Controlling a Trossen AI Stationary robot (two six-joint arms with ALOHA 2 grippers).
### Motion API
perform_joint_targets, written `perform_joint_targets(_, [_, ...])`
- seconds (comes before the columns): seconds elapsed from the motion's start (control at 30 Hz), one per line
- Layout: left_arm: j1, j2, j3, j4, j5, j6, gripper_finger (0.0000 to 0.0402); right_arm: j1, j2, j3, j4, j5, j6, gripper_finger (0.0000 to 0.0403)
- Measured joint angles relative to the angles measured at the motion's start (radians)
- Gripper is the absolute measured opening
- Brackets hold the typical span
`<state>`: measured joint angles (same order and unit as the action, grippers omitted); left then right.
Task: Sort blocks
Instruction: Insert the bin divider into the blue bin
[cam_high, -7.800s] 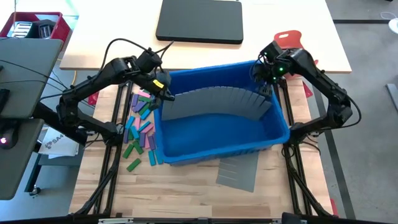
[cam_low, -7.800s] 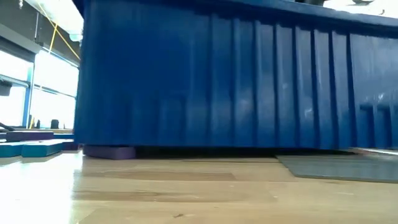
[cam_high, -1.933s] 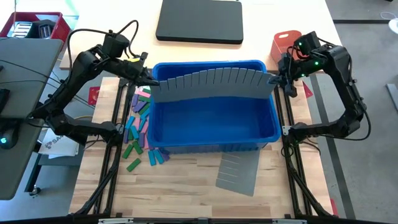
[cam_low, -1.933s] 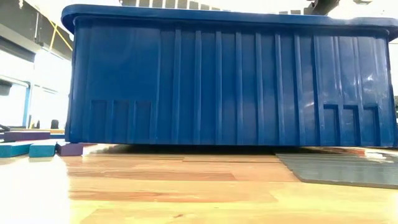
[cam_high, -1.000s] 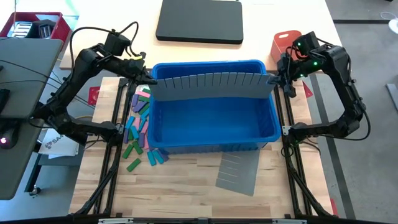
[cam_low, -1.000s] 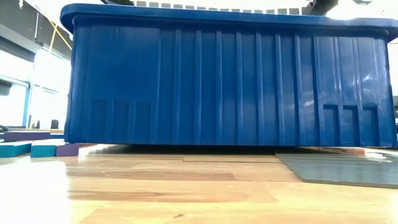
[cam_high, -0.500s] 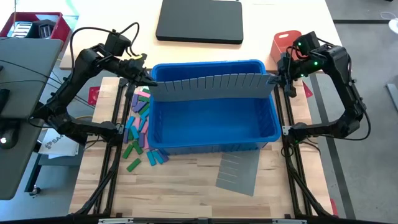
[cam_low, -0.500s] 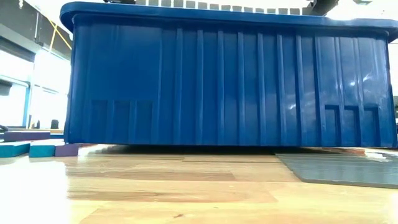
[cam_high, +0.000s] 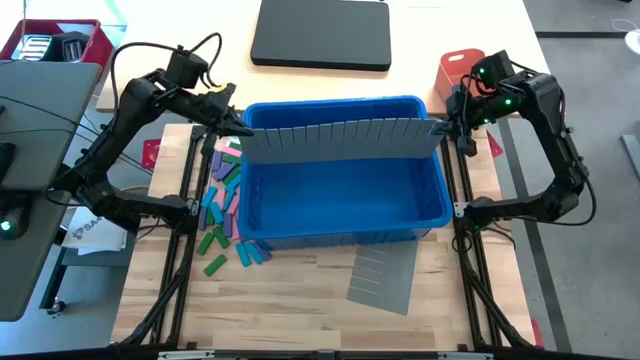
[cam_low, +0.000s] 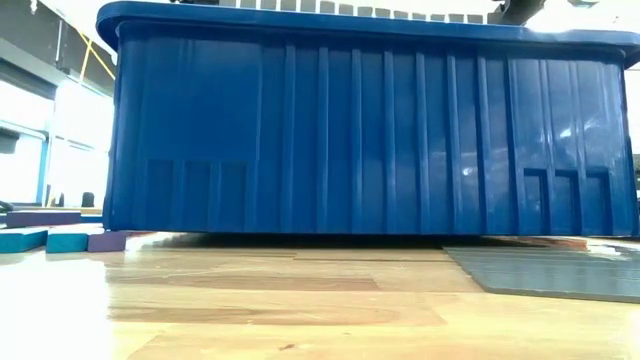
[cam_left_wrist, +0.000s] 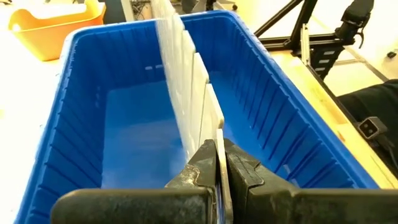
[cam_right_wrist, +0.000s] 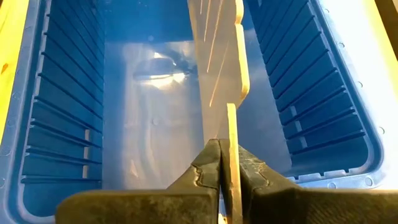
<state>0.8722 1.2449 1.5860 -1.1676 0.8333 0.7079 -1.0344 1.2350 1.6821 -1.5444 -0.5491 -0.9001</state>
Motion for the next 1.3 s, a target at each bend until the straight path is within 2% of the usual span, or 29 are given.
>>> perform_joint_targets(0.43, [0.0,0.015,0.0,-0.03,0.005,-0.023,0.0,0.0,0.0,0.0,0.008,0.011,-0.001,0.0002])
perform_joint_targets(0.67, [0.0,0.036,-0.001,-0.051,-0.014,-0.023,0.0,0.0,0.0,0.0,0.009,0.02,0.0,0.0002])
perform_joint_targets(0.8, [0.0,0.035,-0.001,-0.068,-0.058,-0.023,0.0,0.0,0.0,0.0,0.01,0.019,0.001,0.0002])
perform_joint_targets(1.3, [0.0,0.033,-0.001,-0.1,-0.061,-0.024,0.0,0.0,0.003,-0.001,0.037,0.011,-0.01,0.0003])
